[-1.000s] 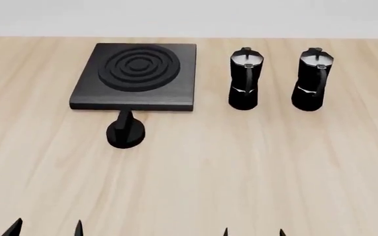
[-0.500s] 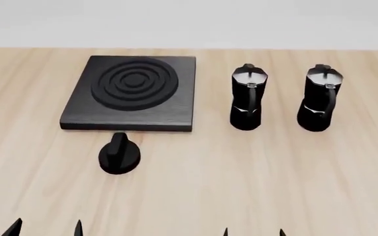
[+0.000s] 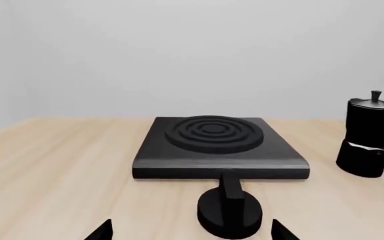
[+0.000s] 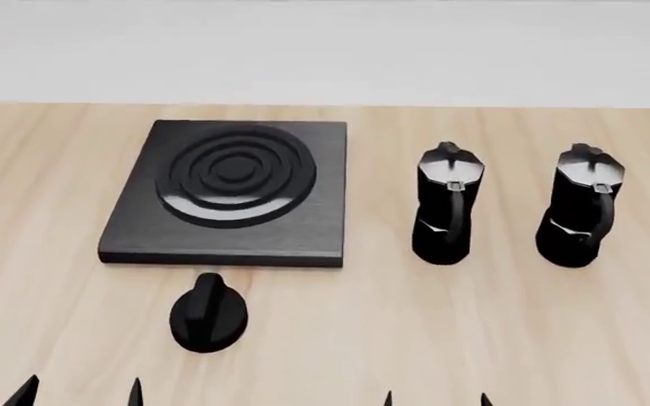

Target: Put the right moka pot on the stove.

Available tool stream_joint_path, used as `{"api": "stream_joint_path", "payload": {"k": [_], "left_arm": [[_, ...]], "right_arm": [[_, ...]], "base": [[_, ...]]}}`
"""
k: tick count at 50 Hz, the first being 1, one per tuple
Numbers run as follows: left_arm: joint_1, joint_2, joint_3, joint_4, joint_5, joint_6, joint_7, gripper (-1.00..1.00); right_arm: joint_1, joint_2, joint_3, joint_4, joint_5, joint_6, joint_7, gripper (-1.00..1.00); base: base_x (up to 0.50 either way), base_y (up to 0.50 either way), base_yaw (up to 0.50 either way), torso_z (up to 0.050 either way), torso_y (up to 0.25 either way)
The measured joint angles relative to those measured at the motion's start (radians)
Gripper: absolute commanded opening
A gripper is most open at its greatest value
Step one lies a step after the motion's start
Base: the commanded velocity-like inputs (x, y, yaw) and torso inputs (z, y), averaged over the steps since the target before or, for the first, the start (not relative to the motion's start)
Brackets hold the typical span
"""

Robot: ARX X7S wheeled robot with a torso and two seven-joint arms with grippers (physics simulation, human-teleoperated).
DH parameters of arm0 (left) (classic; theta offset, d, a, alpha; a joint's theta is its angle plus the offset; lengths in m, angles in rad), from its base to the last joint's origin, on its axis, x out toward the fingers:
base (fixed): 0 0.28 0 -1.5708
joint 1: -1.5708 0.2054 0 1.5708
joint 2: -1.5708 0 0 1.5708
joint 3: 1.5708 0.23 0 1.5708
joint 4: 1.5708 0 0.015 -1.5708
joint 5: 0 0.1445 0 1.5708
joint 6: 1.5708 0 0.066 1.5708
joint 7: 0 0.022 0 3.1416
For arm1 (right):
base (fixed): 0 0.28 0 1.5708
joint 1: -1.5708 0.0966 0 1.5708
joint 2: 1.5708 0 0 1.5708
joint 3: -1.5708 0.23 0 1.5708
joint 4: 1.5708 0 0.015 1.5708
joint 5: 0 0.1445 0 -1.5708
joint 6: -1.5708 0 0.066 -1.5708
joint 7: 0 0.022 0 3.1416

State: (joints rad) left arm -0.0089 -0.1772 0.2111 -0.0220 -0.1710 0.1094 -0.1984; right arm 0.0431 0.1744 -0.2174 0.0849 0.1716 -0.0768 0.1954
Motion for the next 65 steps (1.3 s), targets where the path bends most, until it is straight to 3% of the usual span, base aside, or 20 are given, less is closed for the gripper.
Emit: {"api": "stream_joint_path", "payload": {"k": [65], "left_arm": [[-0.009, -0.027, 0.031, 0.000, -0.034, -0.004, -0.026, 1.00]], "right_arm": [[0.020, 0.019, -0.036, 0.042, 0.031, -0.025, 0.014, 1.00]], "base": [[0.23, 0.00, 0.00, 0.000, 0.000]]}}
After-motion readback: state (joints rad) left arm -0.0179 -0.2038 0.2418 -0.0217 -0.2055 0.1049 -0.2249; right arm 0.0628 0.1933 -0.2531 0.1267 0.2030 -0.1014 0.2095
